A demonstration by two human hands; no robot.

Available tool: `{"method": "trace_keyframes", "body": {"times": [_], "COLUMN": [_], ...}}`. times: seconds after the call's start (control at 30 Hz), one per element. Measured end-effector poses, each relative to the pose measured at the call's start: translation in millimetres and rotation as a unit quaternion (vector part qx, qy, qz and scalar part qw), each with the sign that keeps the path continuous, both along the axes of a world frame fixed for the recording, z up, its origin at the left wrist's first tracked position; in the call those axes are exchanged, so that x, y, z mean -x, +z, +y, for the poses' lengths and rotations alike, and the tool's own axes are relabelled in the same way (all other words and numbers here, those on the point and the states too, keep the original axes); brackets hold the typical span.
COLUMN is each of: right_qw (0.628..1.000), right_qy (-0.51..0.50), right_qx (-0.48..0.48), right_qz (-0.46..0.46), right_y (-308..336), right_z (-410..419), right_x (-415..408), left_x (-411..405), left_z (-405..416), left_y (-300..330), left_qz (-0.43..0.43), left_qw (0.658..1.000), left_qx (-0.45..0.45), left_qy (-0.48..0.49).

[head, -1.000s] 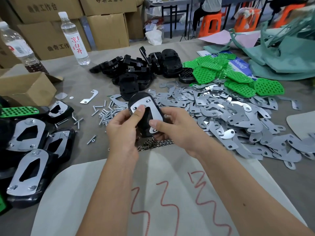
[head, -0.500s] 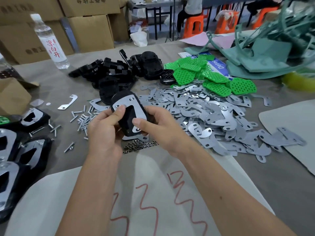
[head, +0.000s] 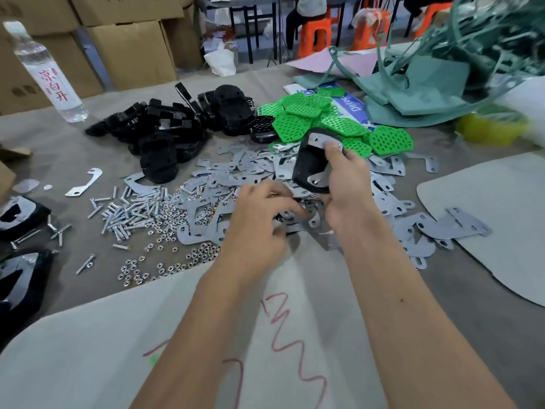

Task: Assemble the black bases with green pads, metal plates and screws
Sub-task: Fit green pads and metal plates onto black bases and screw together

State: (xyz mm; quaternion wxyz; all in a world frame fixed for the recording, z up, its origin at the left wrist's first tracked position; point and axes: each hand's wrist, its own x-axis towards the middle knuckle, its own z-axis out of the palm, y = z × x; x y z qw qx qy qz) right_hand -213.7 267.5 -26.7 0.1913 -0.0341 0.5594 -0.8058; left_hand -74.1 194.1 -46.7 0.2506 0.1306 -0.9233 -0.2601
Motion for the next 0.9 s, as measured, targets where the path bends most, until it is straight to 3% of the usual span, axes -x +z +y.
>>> {"method": "trace_keyframes", "body": {"times": [0.1, 0.2, 0.33, 0.47, 0.53, 0.6, 0.67, 0.7, 0.8, 0.9], "right_qw": [1.000, 0.999, 0.999, 1.000, 0.998, 0.993, 0.983, 0.974, 0.948, 0.941], "right_qy": [-0.010, -0.003, -0.007, 0.010, 0.028, 0.069, 0.136, 0.174, 0.260, 0.278], "right_qx": [0.014, 0.031, 0.024, -0.019, -0.038, -0.058, -0.071, -0.079, -0.095, -0.090], "right_qz": [-0.011, -0.021, -0.030, 0.009, 0.040, 0.074, 0.104, 0.122, 0.160, 0.170], "right_y": [2, 1, 4, 4, 3, 2, 1, -1, -6, -8], "right_z": [0, 0, 0, -1, -4, -11, -19, -22, -33, -38], "right_x": [-1, -2, -3, -6, -11, -22, -40, -49, -78, -92], "left_x": [4, 3, -4, -29, -46, -59, -67, -70, -77, -79], "left_z": [6, 1, 0, -8, -19, -31, -39, -41, -46, -51], "left_y": [-3, 5, 18, 20, 19, 17, 14, 10, 1, -3], "left_qz": [-0.035, -0.044, -0.030, 0.083, 0.148, 0.202, 0.223, 0.222, 0.209, 0.187], "left_qw": [0.993, 0.987, 0.984, 0.970, 0.977, 0.972, 0.922, 0.901, 0.875, 0.879], "left_qx": [0.053, 0.078, 0.141, 0.227, 0.147, -0.058, -0.281, -0.336, -0.396, -0.391], "left_qy": [-0.103, -0.131, -0.108, -0.005, 0.048, 0.107, 0.146, 0.160, 0.185, 0.197]}}
